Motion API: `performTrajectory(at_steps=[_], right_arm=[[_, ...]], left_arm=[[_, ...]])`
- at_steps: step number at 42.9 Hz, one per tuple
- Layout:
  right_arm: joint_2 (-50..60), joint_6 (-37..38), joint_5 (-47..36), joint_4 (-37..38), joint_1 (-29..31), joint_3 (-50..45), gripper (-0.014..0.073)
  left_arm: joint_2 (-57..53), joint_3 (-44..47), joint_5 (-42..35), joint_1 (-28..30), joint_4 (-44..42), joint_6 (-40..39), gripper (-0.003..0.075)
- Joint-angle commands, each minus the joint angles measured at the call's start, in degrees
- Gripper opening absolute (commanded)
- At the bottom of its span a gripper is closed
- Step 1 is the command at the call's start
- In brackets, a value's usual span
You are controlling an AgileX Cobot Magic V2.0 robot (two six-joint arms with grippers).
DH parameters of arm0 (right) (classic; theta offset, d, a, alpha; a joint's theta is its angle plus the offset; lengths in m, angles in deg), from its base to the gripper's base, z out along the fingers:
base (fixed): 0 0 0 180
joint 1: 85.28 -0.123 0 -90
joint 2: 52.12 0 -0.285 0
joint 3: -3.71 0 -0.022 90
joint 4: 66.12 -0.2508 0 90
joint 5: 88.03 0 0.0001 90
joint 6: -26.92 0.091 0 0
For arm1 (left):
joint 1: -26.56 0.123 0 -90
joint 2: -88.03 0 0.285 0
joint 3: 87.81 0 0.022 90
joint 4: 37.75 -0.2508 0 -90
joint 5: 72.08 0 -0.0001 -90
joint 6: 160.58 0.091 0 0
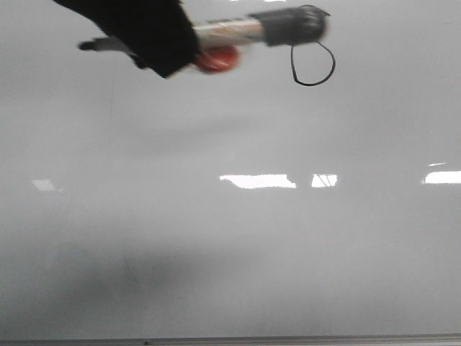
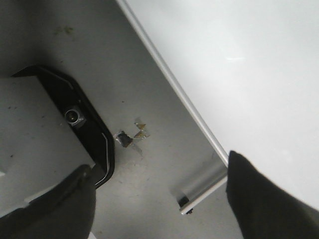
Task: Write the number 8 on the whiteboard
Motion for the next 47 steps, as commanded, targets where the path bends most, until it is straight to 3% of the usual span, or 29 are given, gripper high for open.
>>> performTrajectory(at_steps=[1,6,13,17,22,35,47], right_arm=[[2.59,2.98,-1.28,2.69,1.75,1.84,0.0571],[3.3,3.0,-1.36,2.8,2.06,1.84,0.0571],[3.3,3.12,-2.34,2.8,2.06,1.84,0.0571],[3.3,3.12,-2.62,2.8,2.06,1.84,0.0571],[3.3,3.12,-3.4,2.8,2.06,1.84,0.0571],[3.3,3.12,-4.56,2.69,2.06,1.84,0.0571],[3.3,3.17,-4.56,2.13,2.06,1.84,0.0571]], left_arm=[[-4.08,-1.82,3.56,3.19,-12.38,-14.46,0.0094],[-7.89,0.71,1.21,14.91,-13.86,-19.03,0.0094],[-12.83,8.25,-11.51,34.7,-4.54,-18.67,0.0094],[-14.26,13.62,-19.45,42.24,0.62,-17.52,0.0094],[-14.23,19.54,-29.61,48.61,10.13,-10.35,0.0094],[-9.33,29.5,-60.06,50.06,13.18,-8.44,0.0094],[0.05,29.59,-67.46,50.06,13.18,-8.44,0.0094]])
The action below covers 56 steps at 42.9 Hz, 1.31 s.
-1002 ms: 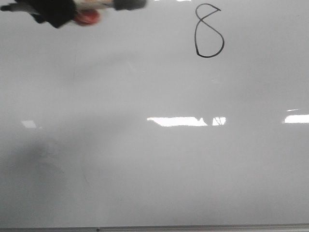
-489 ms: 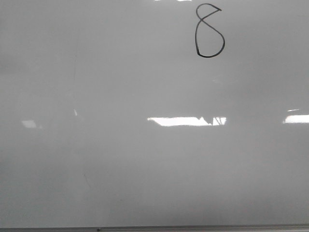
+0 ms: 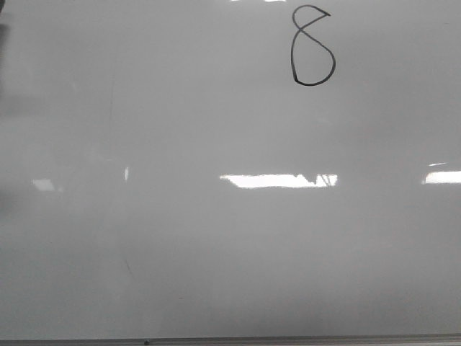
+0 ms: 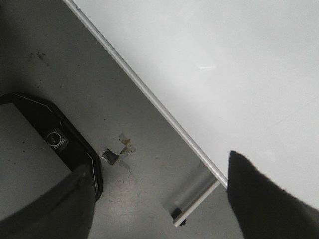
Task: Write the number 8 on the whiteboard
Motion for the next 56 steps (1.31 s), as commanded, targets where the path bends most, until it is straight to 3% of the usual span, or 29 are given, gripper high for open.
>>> performTrajectory(at_steps=[1,9,19,28,33,38,44,50,56], right_arm=[[0.39,0.11,-2.63,-0.08,0.38,1.84,0.0571],[0.39,0.11,-2.68,-0.18,0.38,1.25,0.0571],[0.39,0.11,-2.97,-0.31,0.38,0.14,0.0571],[0.39,0.11,-3.08,-0.31,0.38,0.14,0.0571],[0.82,1.56,-3.0,-0.03,0.38,0.14,0.0571],[3.13,8.42,-3.87,5.11,0.38,0.14,0.0571],[7.15,17.2,-7.87,12.14,0.38,-0.78,0.0571],[10.84,20.66,-11.01,11.26,0.38,-3.51,0.0571],[14.28,21.12,-12.53,7.79,0.38,-6.98,0.0571]], left_arm=[[1.66,-1.32,-7.14,0.21,0.57,-0.08,0.0094],[4.98,-1.32,-8.87,0.21,1.04,-0.08,0.0123],[7.47,-2.35,-9.0,0.21,1.04,-0.08,0.0265],[7.73,-3.64,-8.23,0.21,0.66,-0.08,0.0273],[7.23,-3.73,-6.0,0.21,0.01,-0.08,0.0367],[4.85,-3.77,-0.91,0.21,-1.38,-0.08,0.0452],[-0.05,-6.22,10.24,0.21,-1.65,-0.08,0.0454],[-5.97,-11.79,29.03,0.0,-2.15,0.53,0.0454],[-11.4,-16.96,42.62,-1.91,-2.25,3.38,0.0433]])
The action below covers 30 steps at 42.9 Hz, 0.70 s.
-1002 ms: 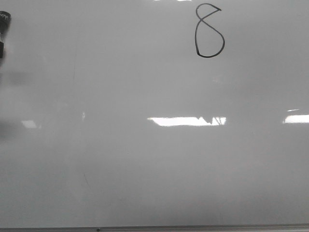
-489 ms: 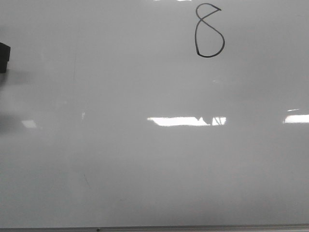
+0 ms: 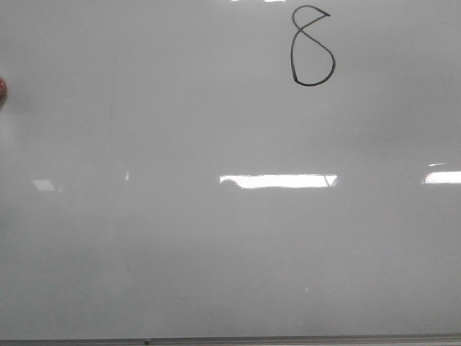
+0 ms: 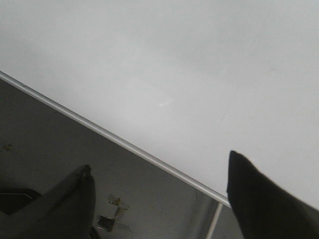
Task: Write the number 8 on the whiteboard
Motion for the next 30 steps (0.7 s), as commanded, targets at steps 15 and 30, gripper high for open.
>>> performTrajectory(at_steps=[15,30], right_arm=[[9.14,0.65,-4.82,-3.22,0.38,-3.06,0.0571],[10.26,0.65,-4.3,-3.2,0.38,-3.26,0.0251]], left_arm=[[-19.99,-5.19,21.78,-7.03,0.46,1.38,0.0416],[-25.85,-5.19,23.54,-7.18,0.81,1.38,0.0232]])
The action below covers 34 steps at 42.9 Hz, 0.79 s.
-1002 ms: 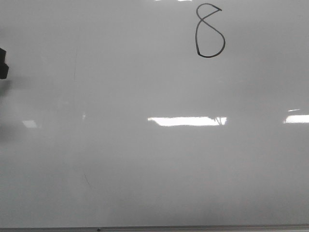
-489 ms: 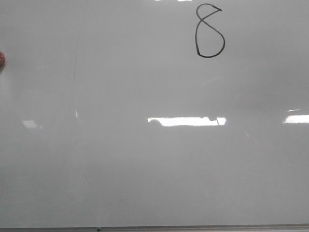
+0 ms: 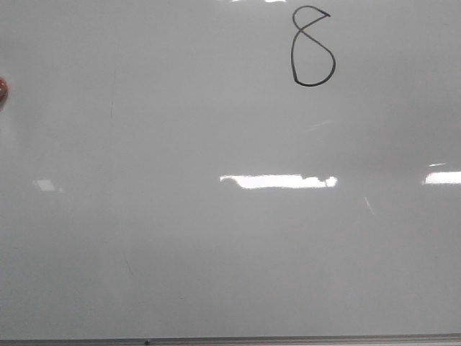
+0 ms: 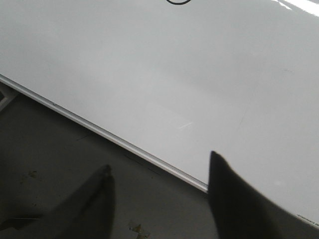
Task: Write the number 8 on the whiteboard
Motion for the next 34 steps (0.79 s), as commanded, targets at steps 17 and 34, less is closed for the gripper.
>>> performTrajectory(at_steps=[17,34], right_arm=[[-0.27,0.16,-2.3,0.33,0.38,1.12,-0.0069],[-0.27,0.16,-2.3,0.33,0.38,1.12,-0.0069]], left_arm=[[-0.11,-1.84,-3.4,-0.47,1.35,-0.03,-0.0021],[-0.11,-1.84,-3.4,-0.47,1.35,-0.03,-0.0021]])
